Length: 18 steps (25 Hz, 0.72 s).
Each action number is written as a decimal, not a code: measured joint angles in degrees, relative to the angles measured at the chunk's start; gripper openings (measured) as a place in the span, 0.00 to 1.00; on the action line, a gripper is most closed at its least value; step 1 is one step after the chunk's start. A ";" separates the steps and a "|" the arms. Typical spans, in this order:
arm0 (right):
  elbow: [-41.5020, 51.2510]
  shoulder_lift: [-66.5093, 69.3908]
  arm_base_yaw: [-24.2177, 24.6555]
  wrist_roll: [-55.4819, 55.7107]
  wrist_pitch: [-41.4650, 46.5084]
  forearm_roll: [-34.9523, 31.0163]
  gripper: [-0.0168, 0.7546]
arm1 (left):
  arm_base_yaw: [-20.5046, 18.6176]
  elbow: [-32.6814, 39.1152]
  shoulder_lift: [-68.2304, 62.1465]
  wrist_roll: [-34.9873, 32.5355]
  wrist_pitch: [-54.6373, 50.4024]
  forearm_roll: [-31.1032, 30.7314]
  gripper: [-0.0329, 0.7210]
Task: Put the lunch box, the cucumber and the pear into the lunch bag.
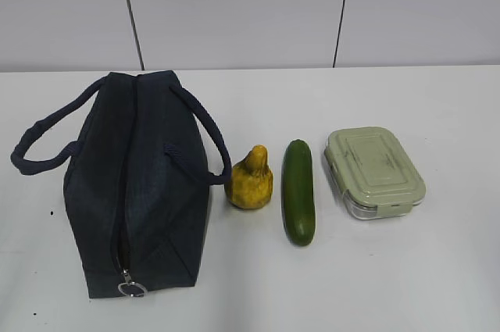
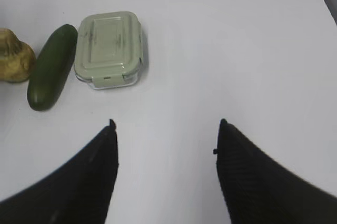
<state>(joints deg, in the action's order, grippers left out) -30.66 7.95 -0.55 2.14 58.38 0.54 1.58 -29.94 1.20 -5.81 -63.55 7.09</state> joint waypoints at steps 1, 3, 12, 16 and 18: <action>-0.34 1.47 0.00 0.00 -1.25 -0.54 0.63 | 0.00 0.00 0.00 0.00 0.00 0.00 0.62; -1.55 5.34 0.00 0.03 -3.88 -1.16 0.63 | 0.00 0.00 0.00 0.00 0.00 0.00 0.62; -12.25 29.82 0.00 0.28 -7.89 -1.95 0.63 | 0.00 0.00 0.00 0.00 0.00 0.00 0.62; -19.27 41.96 0.00 -0.66 -7.99 -2.07 0.63 | 0.00 0.00 0.00 0.00 0.00 0.00 0.62; -23.16 48.36 0.00 -1.39 -8.11 -2.19 0.63 | 0.00 0.00 0.00 0.00 0.00 0.00 0.62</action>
<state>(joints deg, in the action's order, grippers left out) -53.82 56.31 -0.55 0.75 50.28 -1.65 1.58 -29.94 1.20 -5.81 -63.55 7.09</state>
